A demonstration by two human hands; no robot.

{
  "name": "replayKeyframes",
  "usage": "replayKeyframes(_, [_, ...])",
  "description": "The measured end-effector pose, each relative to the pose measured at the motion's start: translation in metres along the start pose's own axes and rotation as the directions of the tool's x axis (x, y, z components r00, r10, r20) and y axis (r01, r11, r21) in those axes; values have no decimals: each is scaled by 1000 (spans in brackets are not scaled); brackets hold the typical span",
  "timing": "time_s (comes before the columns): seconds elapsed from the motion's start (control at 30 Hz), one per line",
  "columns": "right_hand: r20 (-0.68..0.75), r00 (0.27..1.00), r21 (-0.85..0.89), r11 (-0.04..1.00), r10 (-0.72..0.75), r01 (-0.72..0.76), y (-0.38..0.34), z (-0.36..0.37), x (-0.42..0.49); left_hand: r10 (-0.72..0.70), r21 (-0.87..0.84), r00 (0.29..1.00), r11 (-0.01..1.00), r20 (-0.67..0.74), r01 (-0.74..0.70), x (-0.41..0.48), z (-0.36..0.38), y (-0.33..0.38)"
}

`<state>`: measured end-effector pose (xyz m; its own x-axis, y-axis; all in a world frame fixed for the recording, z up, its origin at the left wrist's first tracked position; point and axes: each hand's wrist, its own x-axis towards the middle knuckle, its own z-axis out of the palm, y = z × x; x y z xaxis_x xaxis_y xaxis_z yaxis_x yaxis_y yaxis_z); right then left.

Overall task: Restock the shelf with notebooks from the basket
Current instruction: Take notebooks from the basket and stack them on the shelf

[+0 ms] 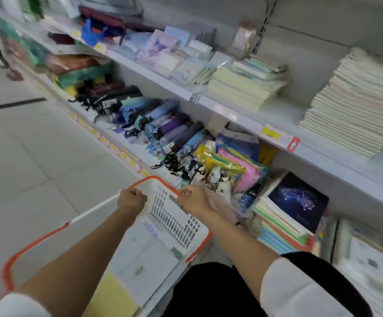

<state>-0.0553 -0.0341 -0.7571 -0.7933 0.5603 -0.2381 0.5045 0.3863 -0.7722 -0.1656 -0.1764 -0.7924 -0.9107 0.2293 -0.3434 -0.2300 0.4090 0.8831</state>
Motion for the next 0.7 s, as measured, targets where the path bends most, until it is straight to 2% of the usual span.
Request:
replayKeyframes(0.13, [121, 990, -9, 997, 77, -76, 26, 55, 13, -137, 50, 990, 989, -38, 139, 21, -24, -67])
replayKeyframes(0.27, [174, 968, -115, 980, 181, -162, 53, 93, 23, -275, 56, 959, 959, -68, 279, 34, -37, -127])
replayKeyframes(0.37, [250, 930, -126, 961, 270, -245, 79, 116, 26, -419, 5, 903, 907, -90, 421, 38, -42, -168])
replayKeyframes(0.47, [311, 857, 14, 900, 410, -436, 106, 132, 26, -564, -43, 822, 826, -77, 563, 37, -44, -214])
replayKeyframes(0.53, [329, 815, 70, 849, 476, -524, 124, 136, 23, -669, -78, 743, 743, -37, 665, 31, -43, -240])
replayKeyframes(0.6, [337, 797, 76, 829, 501, -554, 140, 140, 22, -724, -103, 689, 686, -6, 720, 26, -37, -262])
replayKeyframes(0.7, [332, 794, 91, 821, 509, -564, 151, 143, 28, -739, -74, 674, 673, -4, 736, 24, -20, -283])
